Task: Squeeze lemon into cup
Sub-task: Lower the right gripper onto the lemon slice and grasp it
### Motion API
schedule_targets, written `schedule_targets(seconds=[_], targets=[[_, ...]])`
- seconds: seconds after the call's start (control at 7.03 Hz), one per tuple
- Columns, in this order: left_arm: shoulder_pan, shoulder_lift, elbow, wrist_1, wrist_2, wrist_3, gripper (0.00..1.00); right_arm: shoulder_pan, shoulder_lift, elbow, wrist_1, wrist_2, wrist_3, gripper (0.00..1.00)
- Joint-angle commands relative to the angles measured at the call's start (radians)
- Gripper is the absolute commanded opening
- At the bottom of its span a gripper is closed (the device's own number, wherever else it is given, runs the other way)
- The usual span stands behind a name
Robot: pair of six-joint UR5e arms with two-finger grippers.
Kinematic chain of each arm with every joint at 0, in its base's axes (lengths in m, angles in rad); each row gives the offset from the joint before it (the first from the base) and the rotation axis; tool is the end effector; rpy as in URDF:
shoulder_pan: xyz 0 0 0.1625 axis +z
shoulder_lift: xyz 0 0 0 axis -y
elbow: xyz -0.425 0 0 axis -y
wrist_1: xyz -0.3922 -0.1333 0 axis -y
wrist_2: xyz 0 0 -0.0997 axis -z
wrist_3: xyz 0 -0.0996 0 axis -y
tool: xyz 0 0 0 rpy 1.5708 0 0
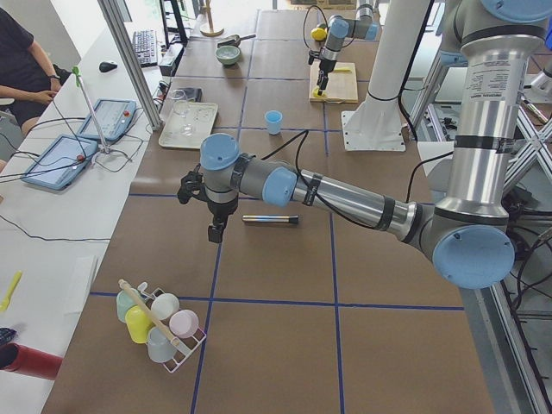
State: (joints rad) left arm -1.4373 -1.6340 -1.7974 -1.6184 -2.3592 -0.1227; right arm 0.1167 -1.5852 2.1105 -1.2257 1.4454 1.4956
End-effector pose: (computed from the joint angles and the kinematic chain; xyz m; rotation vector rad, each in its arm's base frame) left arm 0.0071 -0.5237 0.5078 0.2174 0.8153 0.1431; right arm -0.4528 -0.1998 0.3782 0.2002 -0.8542 0.0934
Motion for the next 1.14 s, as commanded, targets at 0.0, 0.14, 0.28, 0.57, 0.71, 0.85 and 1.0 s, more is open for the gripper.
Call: schedule_targets(seconds=[0.0,0.14,0.28,0.57,0.71,0.85,1.0], targets=[[0.0,0.0,0.003,0.0,0.0,0.0,1.0,0.0,0.002,-0.004,-0.003,0.003,-0.005,1.0],[0.0,0.0,0.003,0.0,0.0,0.0,1.0,0.0,0.004,-0.004,-0.003,0.003,-0.005,1.0],[0.0,0.0,0.006,0.0,0.0,0.0,1.0,0.001,0.002,-0.004,-0.003,0.003,-0.006,1.0],[-0.002,0.0,0.006,0.0,0.0,0.0,1.0,0.014,0.002,-0.007,-0.005,0.003,-0.009,1.0],[0.0,0.0,0.004,0.0,0.0,0.0,1.0,0.021,0.002,-0.007,-0.006,0.003,-0.014,1.0],[-0.002,0.0,0.004,0.0,0.0,0.0,1.0,0.021,0.002,-0.009,-0.006,0.004,-0.012,1.0],[0.0,0.0,0.007,0.0,0.0,0.0,1.0,0.02,0.005,-0.018,-0.006,0.004,-0.012,1.0]])
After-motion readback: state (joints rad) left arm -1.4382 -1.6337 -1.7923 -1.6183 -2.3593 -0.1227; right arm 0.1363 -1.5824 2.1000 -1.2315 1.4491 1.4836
